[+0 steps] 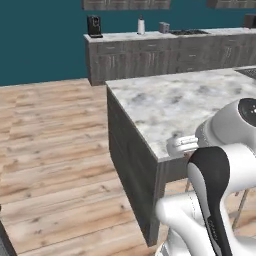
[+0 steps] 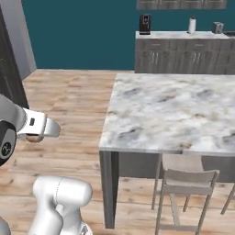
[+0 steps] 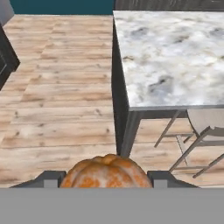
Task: Pick the kiwi and tangerine from the fridge and place them on the plate next to the blender to make a fruit smoothie.
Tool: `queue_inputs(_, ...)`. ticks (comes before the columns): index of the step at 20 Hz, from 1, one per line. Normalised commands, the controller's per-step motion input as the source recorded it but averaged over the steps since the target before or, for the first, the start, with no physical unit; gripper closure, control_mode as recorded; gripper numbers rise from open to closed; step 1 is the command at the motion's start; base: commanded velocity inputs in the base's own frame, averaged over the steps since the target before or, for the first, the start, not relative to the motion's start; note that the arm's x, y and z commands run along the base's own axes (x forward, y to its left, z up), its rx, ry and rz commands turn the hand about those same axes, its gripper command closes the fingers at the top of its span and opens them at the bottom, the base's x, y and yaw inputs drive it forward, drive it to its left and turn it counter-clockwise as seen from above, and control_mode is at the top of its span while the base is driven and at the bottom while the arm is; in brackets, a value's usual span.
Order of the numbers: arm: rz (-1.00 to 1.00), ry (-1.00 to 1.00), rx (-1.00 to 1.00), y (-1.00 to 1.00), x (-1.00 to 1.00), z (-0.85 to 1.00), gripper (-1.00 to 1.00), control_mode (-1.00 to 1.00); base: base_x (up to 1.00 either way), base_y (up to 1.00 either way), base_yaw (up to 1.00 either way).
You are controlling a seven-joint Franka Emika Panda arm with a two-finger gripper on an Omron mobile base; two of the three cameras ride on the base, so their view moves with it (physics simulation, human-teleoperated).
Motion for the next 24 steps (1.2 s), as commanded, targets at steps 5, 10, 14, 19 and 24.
queue_inputs(5, 0.00, 0.00, 0.00, 0.00, 0.00, 0.00, 1.00, 1.00, 0.00, -0.13, -0.46)
queue_inputs(10, 0.00, 0.00, 0.00, 0.00, 0.00, 0.00, 1.00, 1.00, 0.00, -0.20, -0.46)
queue_inputs(14, 0.00, 0.00, 0.00, 0.00, 0.00, 0.00, 1.00, 1.00, 0.00, -0.21, -0.44)
queue_inputs(19, 0.00, 0.00, 0.00, 0.00, 0.00, 0.00, 1.00, 1.00, 0.00, -0.24, -0.44)
queue_inputs(24, 0.00, 0.00, 0.00, 0.00, 0.00, 0.00, 1.00, 1.00, 0.00, -0.09, -0.31)
